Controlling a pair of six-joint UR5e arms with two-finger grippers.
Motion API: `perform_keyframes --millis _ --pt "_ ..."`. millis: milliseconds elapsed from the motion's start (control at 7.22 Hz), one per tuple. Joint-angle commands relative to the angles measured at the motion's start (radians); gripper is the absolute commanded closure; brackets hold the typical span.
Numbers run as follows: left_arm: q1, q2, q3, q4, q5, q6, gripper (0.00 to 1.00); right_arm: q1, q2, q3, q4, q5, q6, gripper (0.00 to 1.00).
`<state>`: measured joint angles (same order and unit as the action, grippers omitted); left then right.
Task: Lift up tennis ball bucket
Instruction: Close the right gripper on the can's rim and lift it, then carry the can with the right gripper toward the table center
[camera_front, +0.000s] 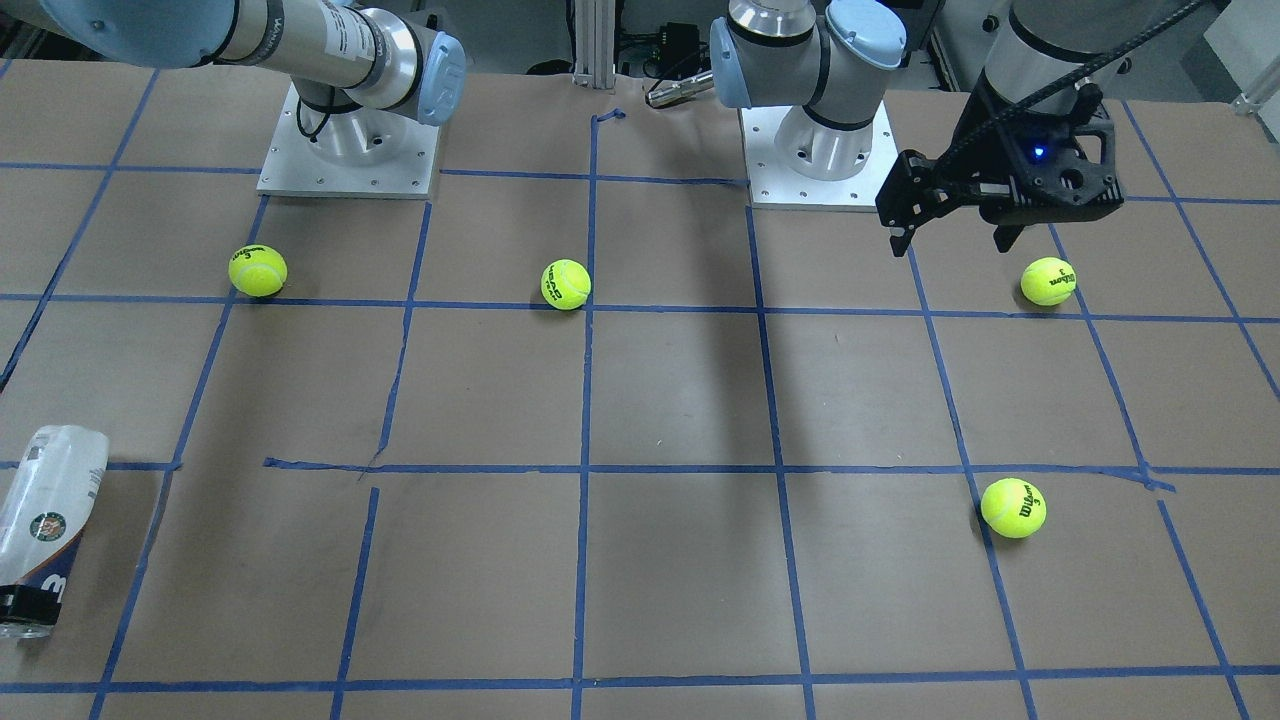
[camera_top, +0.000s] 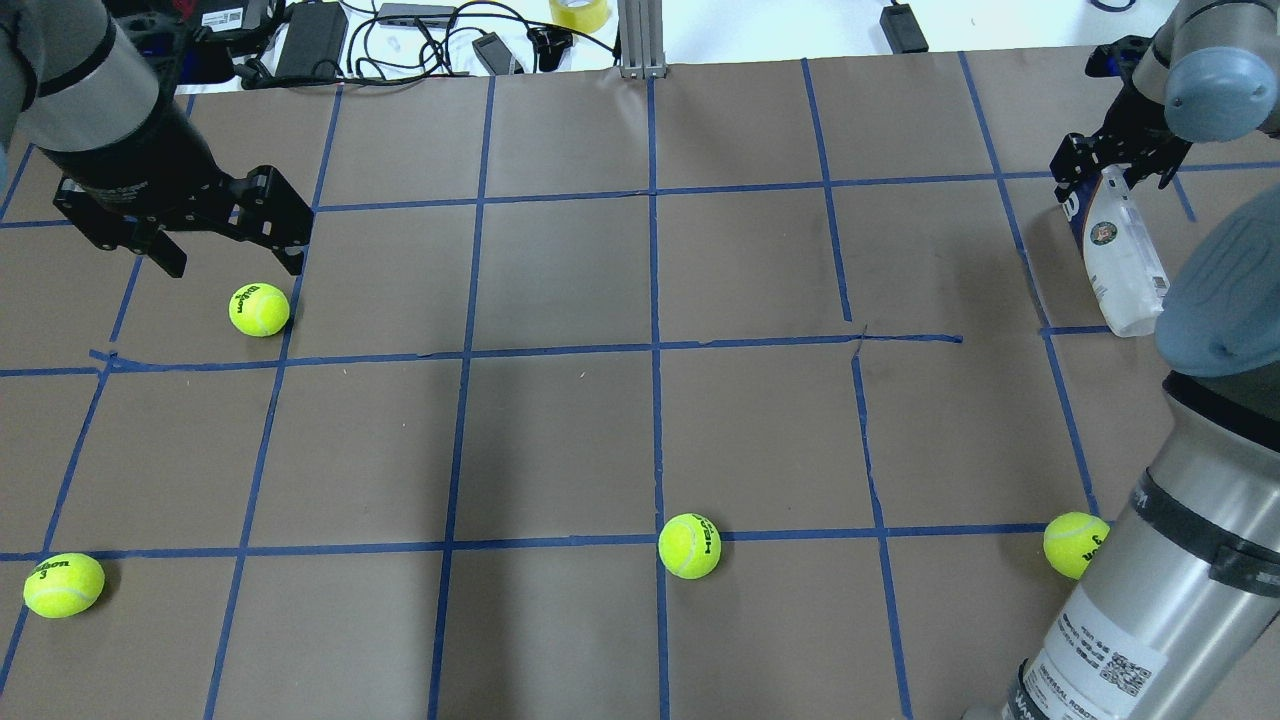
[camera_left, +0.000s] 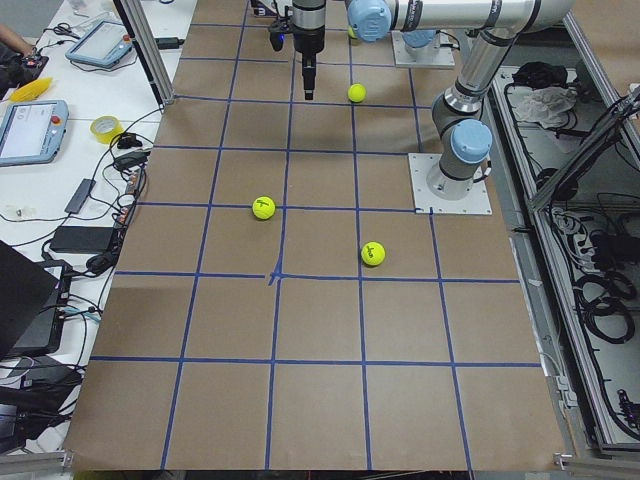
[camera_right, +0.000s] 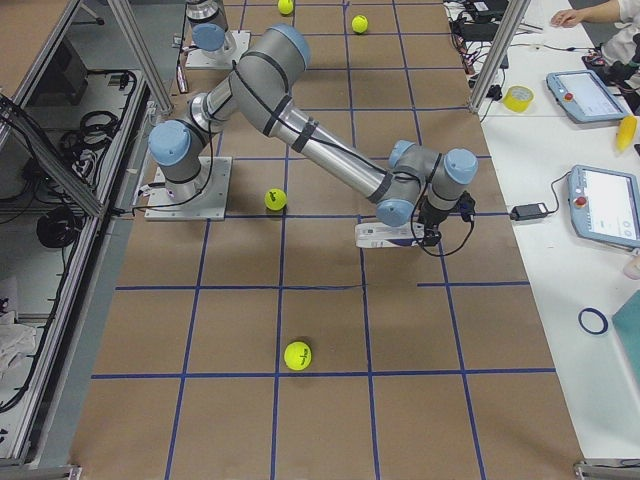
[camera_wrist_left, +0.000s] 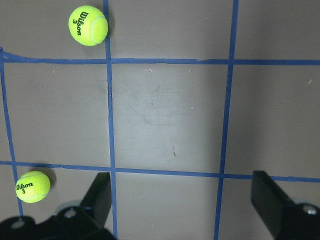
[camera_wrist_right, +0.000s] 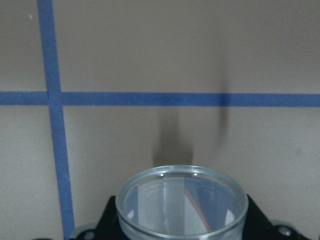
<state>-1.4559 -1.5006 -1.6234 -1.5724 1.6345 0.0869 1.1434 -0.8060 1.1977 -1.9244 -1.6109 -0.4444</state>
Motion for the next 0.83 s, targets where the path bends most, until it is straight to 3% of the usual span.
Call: perform_keyframes --millis 0,138,277,692 --pt "-0.003 -0.001 0.004 0.000 -0.059 -0.009 0.00 0.012 -0.106 -0.003 0.150 0.008 -0.003 0.69" --pt "-0.004 -0.004 0.004 0.000 -0.061 -0.009 0.00 0.033 -0.143 -0.003 0.182 0.009 -0.031 0.72" --pt "-0.004 -0.001 0.007 0.000 -0.053 -0.001 0.00 0.106 -0.195 0.003 0.285 -0.003 -0.069 0.81" --pt "0.003 0.002 0.011 0.000 -0.050 0.000 0.00 0.384 -0.297 0.074 0.257 -0.003 -0.145 0.86"
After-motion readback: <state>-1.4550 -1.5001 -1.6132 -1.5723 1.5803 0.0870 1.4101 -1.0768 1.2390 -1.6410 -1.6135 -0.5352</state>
